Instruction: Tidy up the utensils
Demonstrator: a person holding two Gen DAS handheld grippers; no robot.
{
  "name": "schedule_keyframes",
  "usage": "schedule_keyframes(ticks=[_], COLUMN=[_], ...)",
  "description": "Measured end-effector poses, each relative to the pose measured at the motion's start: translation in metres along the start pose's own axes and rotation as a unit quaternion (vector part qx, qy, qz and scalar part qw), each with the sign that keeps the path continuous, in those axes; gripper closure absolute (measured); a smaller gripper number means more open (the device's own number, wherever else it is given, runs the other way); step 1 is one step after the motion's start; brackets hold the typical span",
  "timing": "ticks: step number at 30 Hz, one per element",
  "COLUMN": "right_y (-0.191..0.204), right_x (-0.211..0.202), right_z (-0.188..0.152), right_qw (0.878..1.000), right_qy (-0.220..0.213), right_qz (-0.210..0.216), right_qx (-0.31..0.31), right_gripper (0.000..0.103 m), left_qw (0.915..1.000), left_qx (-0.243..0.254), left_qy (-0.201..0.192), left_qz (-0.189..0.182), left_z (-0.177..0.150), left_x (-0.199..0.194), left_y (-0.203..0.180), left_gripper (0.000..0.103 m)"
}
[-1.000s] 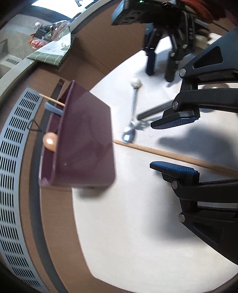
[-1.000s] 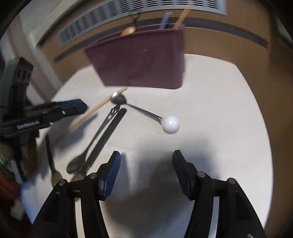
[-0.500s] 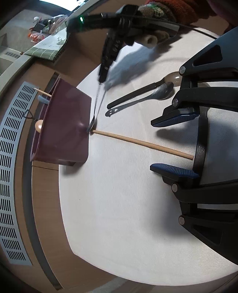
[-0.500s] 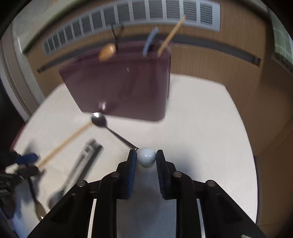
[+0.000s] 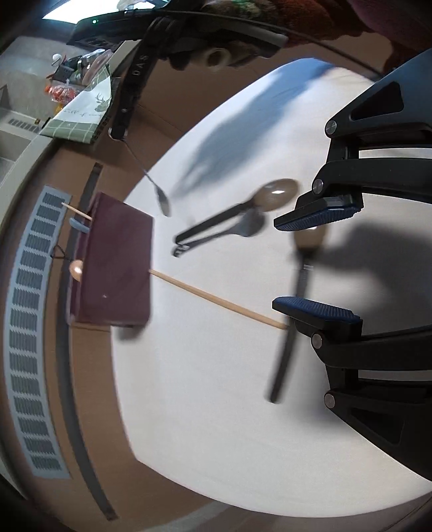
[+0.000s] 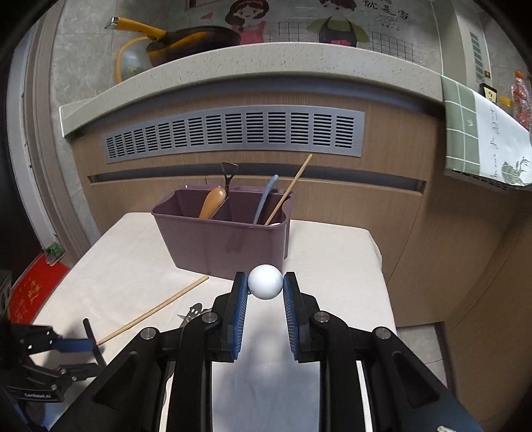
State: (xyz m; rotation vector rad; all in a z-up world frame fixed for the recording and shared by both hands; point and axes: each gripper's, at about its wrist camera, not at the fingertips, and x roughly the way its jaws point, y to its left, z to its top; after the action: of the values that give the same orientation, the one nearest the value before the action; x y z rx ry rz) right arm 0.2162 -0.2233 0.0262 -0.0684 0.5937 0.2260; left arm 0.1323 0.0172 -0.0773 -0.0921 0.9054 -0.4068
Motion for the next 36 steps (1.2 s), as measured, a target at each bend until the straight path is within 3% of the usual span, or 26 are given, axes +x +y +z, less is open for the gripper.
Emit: schedule_keyframes(ticks=[4, 8, 10, 13, 15, 19, 27, 36], right_y=[0.002, 0.004, 0.004, 0.002, 0.002, 0.000, 0.002, -0.004], right_x=[-0.006, -0.017, -0.020, -0.024, -0.026, -0.024, -0.007, -0.011], right_z=[-0.007, -0.015, -0.020, -0.025, -0.028, -0.033, -0.042, -0.033], right_qw=[1.000, 1.000, 1.000, 1.000, 1.000, 1.000, 1.000, 0.999], right_qy=[-0.003, -0.007, -0.005, -0.001, -0.002, 0.003, 0.018, -0.007], right_qz=[0.004, 0.001, -0.002, -0.005, -0.008, -0.006, -0.020, -0.050], right_qx=[0.002, 0.004, 0.003, 0.001, 0.000, 0.004, 0.000, -0.010], right_gripper=[0.083, 0.083, 0.083, 0.083, 0.083, 0.083, 0.083, 0.083], left_qw=[0.9993, 0.9974, 0.9933, 0.9830, 0.9810, 0.9847, 0.9928, 0.9945], left_qx=[-0.033, -0.056, -0.093, -0.173, -0.185, -0.170, -0.105, -0.042], left_qy=[0.015, -0.012, -0.013, 0.017, 0.010, 0.015, 0.012, 0.020], left_qz=[0.011, 0.044, 0.067, 0.058, 0.056, 0.032, 0.055, 0.094], left_z=[-0.010, -0.004, -0.001, -0.002, 0.000, 0.017, 0.066, 0.063], left_x=[-0.004, -0.008, -0.005, 0.004, 0.004, 0.021, 0.067, 0.070], left_y=[0.011, 0.020, 0.032, 0.053, 0.055, 0.050, 0.028, 0.011], left_gripper=[0.061, 0.061, 0.061, 0.062, 0.062, 0.062, 0.062, 0.062])
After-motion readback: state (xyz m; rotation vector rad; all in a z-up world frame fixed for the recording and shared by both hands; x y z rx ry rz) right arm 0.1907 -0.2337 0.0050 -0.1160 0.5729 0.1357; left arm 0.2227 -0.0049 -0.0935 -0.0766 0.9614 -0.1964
